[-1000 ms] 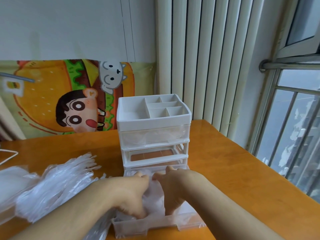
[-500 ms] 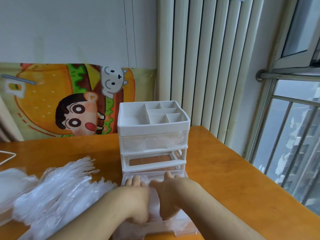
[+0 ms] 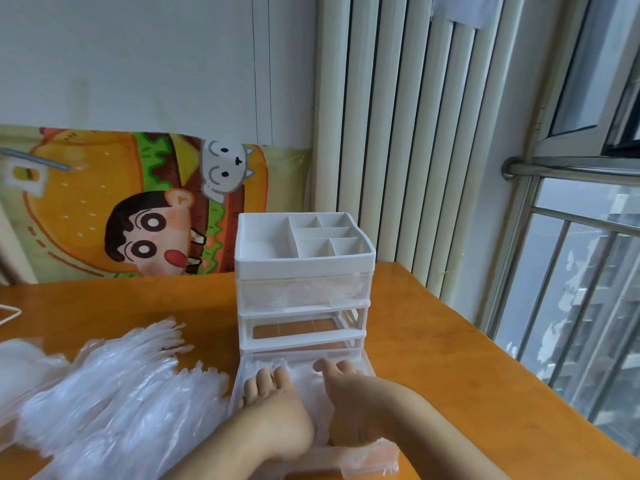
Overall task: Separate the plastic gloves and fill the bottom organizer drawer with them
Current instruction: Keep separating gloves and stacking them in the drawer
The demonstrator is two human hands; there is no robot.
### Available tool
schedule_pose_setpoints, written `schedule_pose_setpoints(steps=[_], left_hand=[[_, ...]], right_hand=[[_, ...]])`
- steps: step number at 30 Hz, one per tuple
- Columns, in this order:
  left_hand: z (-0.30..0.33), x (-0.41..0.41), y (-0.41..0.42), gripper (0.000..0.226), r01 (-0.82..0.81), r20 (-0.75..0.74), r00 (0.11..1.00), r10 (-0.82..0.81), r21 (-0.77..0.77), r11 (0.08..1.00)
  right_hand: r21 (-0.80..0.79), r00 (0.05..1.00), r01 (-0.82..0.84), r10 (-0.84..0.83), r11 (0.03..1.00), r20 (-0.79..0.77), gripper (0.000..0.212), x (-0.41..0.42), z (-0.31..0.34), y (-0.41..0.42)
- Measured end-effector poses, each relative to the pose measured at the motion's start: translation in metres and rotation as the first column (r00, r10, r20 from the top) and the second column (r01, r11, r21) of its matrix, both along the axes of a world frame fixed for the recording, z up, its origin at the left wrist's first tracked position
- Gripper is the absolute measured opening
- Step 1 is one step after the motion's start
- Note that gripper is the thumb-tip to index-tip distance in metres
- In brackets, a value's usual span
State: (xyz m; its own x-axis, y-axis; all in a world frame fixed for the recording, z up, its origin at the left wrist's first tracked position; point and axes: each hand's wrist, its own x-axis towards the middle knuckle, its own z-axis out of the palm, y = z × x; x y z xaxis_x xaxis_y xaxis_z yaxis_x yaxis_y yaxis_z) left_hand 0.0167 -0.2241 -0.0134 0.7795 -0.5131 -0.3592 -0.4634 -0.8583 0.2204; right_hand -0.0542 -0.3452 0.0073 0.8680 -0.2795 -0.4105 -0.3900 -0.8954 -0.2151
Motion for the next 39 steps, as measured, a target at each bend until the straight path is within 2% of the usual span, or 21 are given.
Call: schedule_pose_setpoints(steps=[8,13,15,16,18,20,21,23,26,29,31,33,36,37,39], left_hand=[[0.000,0.000,0.001,0.081,0.080,-0.003,0.997,-0.080,0.119,0.990],[0.018,-0.001,0.003,0.086,0.064,-0.047,0.997,-0.059,0.101,0.993],[0.023,-0.003,0.004,0.070,0.084,-0.032,0.996,-0.082,0.078,0.993],[0.026,-0.003,0.007,0.065,0.120,0.014,0.993,-0.121,0.057,0.991],[0.036,-0.002,0.021,0.069,0.231,0.092,0.970,-0.227,-0.036,0.972],[0.050,0.002,0.049,0.070,0.314,0.062,0.950,-0.308,-0.182,0.932],[0.057,0.007,0.064,0.064,0.300,0.047,0.953,-0.300,-0.296,0.907],[0.070,0.019,0.086,0.044,0.196,0.023,0.975,-0.222,-0.564,0.802],[0.076,0.039,0.132,0.024,-0.063,-0.047,0.998,0.044,-0.862,0.504],[0.068,0.063,0.188,0.020,-0.193,-0.131,0.956,0.261,-0.954,0.230],[0.053,0.074,0.220,0.024,-0.221,-0.184,0.932,0.311,-0.971,0.089],[0.035,0.078,0.240,0.027,-0.248,-0.239,0.923,0.301,-0.969,-0.011],[0.014,0.081,0.254,0.029,-0.274,-0.290,0.922,0.256,-0.957,-0.098],[0.011,0.082,0.256,0.030,-0.275,-0.292,0.925,0.245,-0.956,-0.101],[0.008,0.082,0.260,0.030,-0.273,-0.277,0.934,0.224,-0.961,-0.051]], right_hand=[[-0.142,0.992,-0.085,0.072,0.986,-0.100,0.082,0.003,0.009,0.009],[-0.069,0.997,-0.060,0.057,0.996,-0.049,0.088,0.002,0.013,0.004],[-0.027,0.999,-0.047,0.047,0.999,-0.007,0.088,-0.001,0.016,0.003],[-0.023,0.998,-0.054,0.055,0.998,0.018,0.085,-0.002,0.018,0.003],[-0.007,0.995,-0.061,0.061,0.998,0.083,0.078,-0.009,0.024,0.005],[0.021,0.987,-0.033,0.029,0.999,0.161,0.080,-0.015,0.031,0.010],[0.025,0.975,-0.018,0.012,1.000,0.223,0.079,-0.018,0.035,0.015],[0.005,0.915,0.014,-0.015,1.000,0.403,0.072,-0.022,0.041,0.020],[0.012,0.761,-0.005,-0.004,1.000,0.649,0.055,-0.019,0.043,0.041],[0.039,0.632,-0.067,0.012,0.997,0.775,0.046,-0.008,0.038,0.075],[0.048,0.594,-0.138,0.043,0.989,0.803,0.043,-0.002,0.035,0.104],[0.046,0.631,-0.212,0.101,0.976,0.769,0.039,0.007,0.027,0.135],[0.018,0.692,-0.282,0.190,0.959,0.697,0.020,0.023,0.006,0.176],[-0.002,0.715,-0.275,0.206,0.962,0.668,0.022,0.028,0.000,0.188],[-0.099,0.787,-0.251,0.262,0.963,0.559,0.052,0.039,-0.017,0.203]])
